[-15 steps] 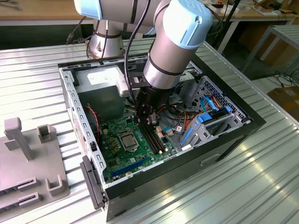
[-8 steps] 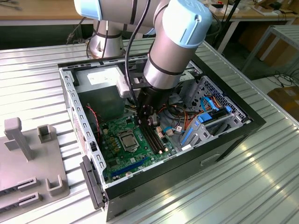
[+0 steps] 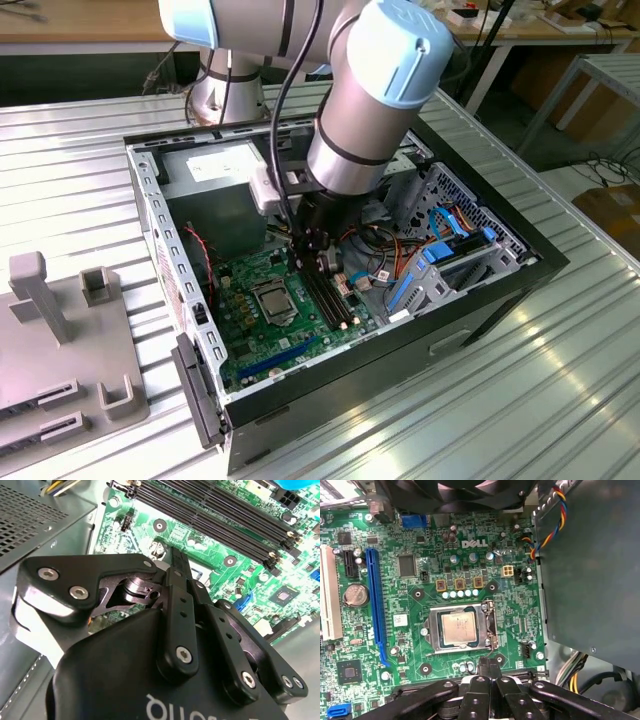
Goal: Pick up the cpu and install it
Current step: 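Install the first cpu locking lever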
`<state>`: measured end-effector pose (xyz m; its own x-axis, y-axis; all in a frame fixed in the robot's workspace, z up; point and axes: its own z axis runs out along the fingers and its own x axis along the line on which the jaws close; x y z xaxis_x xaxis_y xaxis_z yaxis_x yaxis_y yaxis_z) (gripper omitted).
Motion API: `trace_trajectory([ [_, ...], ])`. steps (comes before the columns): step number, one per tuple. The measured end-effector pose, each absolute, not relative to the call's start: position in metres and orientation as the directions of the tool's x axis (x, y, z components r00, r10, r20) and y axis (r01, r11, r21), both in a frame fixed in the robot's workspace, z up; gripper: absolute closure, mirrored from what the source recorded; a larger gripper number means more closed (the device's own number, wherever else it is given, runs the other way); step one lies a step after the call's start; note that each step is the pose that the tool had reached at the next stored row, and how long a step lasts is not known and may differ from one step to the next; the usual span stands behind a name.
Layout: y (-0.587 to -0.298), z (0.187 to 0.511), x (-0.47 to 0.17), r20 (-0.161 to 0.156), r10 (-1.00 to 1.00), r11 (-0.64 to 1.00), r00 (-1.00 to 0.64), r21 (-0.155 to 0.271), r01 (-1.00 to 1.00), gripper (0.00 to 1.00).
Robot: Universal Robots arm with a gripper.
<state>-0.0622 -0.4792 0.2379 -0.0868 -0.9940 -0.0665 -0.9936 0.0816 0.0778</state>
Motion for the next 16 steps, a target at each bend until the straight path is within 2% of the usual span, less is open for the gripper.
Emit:
trace_trajectory([
  [16,-0.4873,0.2364,-0.0651,-0.043,-0.998,0.044,-0.047,0.067,-0.997,0.89],
])
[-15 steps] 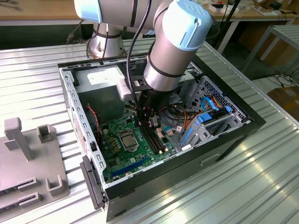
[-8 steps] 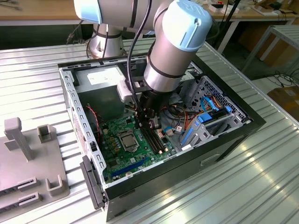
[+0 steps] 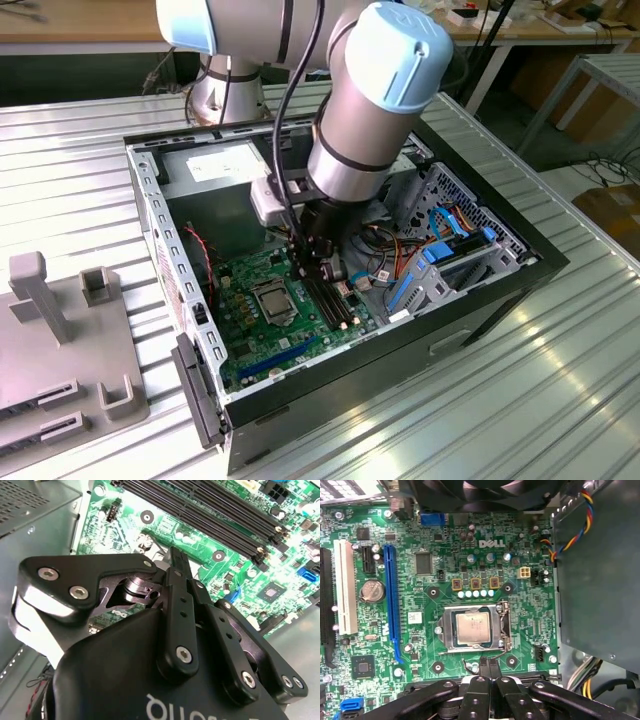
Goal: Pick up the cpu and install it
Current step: 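Install the first cpu locking lever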
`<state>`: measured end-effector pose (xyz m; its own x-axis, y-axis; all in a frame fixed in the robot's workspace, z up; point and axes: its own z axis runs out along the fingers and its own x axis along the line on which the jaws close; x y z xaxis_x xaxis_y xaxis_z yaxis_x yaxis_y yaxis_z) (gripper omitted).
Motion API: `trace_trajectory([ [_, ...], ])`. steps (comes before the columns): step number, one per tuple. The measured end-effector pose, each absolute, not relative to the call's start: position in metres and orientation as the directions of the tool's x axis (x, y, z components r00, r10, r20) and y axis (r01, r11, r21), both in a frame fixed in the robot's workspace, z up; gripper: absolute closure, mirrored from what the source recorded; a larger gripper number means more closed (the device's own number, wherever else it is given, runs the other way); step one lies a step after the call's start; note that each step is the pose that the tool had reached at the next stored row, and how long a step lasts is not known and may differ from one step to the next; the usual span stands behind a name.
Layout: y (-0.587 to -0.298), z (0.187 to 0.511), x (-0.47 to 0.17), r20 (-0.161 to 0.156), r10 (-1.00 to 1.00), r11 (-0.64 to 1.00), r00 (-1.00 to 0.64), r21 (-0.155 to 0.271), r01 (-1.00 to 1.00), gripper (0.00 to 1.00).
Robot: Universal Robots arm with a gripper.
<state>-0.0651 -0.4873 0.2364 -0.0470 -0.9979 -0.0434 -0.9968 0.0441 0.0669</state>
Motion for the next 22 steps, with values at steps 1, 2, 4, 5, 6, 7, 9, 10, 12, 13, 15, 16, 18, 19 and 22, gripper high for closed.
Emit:
trace_trajectory([
  [1,-0.4883,0.2361,-0.0651,-0.042,-0.998,0.041,-0.044,0.066,-0.997,0.89],
  [2,-0.4889,0.2357,-0.0651,-0.040,-0.998,0.039,-0.041,0.066,-0.997,0.89],
  [4,-0.4900,0.2352,-0.0651,-0.037,-0.999,0.034,-0.037,0.066,-0.997,0.89],
  [5,-0.4905,0.2348,-0.0651,-0.036,-0.999,0.032,-0.035,0.066,-0.997,0.89],
  [6,-0.4911,0.2345,-0.0652,-0.035,-0.999,0.030,-0.032,0.065,-0.997,0.89],
  [7,-0.4916,0.2342,-0.0652,-0.034,-0.999,0.028,-0.030,0.065,-0.997,0.89],
  [9,-0.4925,0.2334,-0.0652,-0.031,-0.999,0.023,-0.025,0.065,-0.998,0.89],
  [10,-0.4929,0.2331,-0.0652,-0.029,-0.999,0.021,-0.022,0.065,-0.998,0.89],
  [12,-0.4936,0.2323,-0.0653,-0.027,-0.999,0.017,-0.019,0.065,-0.998,0.89],
  [13,-0.4940,0.2318,-0.0653,-0.026,-1.000,0.015,-0.016,0.064,-0.998,0.89],
  [15,-0.4950,0.2309,-0.0654,-0.024,-1.000,0.010,-0.012,0.064,-0.998,0.89],
  [16,-0.4955,0.2306,-0.0654,-0.023,-1.000,0.009,-0.010,0.064,-0.998,0.89],
  [18,-0.4965,0.2297,-0.0656,-0.022,-1.000,0.005,-0.007,0.063,-0.998,0.89],
  [19,-0.4969,0.2293,-0.0656,-0.021,-1.000,0.003,-0.005,0.063,-0.998,0.89],
  [22,-0.4980,0.2280,-0.0657,-0.017,-1.000,-0.003,0.002,0.062,-0.998,0.89],
])
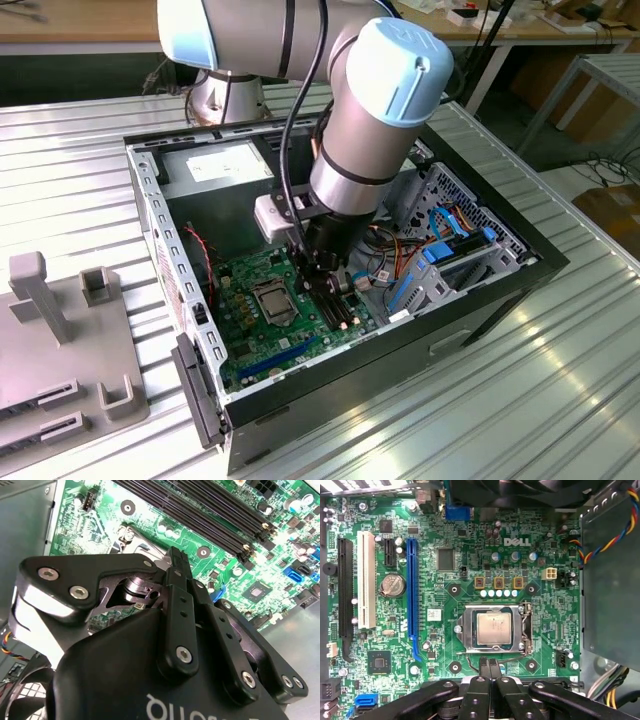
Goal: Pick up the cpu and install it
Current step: 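Install the first cpu locking lever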
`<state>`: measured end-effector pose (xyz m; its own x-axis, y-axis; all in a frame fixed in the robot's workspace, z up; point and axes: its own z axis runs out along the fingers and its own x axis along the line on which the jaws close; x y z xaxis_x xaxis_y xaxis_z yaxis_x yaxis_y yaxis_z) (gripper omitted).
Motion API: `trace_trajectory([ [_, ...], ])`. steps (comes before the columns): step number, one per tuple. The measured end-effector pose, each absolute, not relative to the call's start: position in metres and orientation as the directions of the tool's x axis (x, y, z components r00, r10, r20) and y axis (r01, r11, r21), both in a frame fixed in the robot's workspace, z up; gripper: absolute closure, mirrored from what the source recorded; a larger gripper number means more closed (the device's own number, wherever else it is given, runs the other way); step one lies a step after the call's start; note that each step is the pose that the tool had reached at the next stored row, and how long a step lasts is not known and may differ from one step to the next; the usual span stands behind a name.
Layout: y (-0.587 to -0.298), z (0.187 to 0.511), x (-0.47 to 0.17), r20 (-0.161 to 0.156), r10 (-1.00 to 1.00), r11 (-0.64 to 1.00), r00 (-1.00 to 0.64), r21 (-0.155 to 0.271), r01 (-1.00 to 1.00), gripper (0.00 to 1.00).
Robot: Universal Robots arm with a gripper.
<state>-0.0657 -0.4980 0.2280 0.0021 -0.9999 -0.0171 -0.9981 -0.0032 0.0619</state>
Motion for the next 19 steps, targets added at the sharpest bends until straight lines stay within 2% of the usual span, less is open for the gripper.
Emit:
trace_trajectory([
  [11,-0.501,0.223,-0.066,-0.004,-1.000,-0.019,0.019,0.060,-0.998,0.89],
  [15,-0.500,0.220,-0.066,0.019,-1.000,-0.020,0.021,0.058,-0.998,0.89],
  [19,-0.497,0.214,-0.064,0.020,-0.999,-0.027,0.028,0.056,-0.998,0.89],
])
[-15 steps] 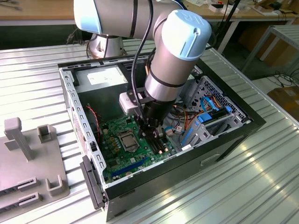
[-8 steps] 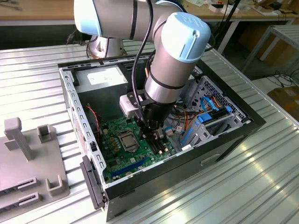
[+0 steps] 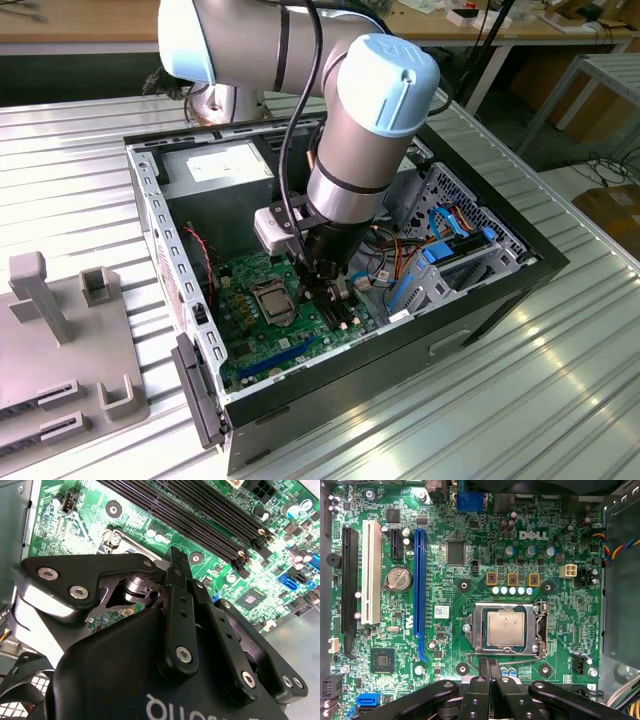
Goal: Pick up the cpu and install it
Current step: 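Install the first cpu locking lever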
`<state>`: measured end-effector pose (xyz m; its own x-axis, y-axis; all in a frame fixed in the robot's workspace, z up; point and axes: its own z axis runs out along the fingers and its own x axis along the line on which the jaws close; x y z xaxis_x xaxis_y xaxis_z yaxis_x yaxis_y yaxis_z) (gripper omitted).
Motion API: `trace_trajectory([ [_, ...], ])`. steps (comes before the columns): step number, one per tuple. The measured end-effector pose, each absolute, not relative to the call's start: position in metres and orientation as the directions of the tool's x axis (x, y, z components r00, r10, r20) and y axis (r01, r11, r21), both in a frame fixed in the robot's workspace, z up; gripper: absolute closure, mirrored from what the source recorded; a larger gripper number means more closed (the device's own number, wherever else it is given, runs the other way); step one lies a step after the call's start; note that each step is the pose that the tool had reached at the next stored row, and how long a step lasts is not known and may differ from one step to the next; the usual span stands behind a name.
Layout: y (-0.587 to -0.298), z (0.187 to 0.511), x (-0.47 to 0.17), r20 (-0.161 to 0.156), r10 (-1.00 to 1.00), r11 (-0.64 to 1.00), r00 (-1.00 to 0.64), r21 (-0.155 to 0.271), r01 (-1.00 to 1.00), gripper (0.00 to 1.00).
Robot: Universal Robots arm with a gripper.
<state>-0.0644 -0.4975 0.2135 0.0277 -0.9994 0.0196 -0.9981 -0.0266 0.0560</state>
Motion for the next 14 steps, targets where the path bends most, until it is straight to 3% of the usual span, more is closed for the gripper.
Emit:
trace_trajectory([
  [14,-0.5037,0.2087,-0.0644,0.020,-0.999,-0.030,0.031,0.053,-0.998,0.89],
])
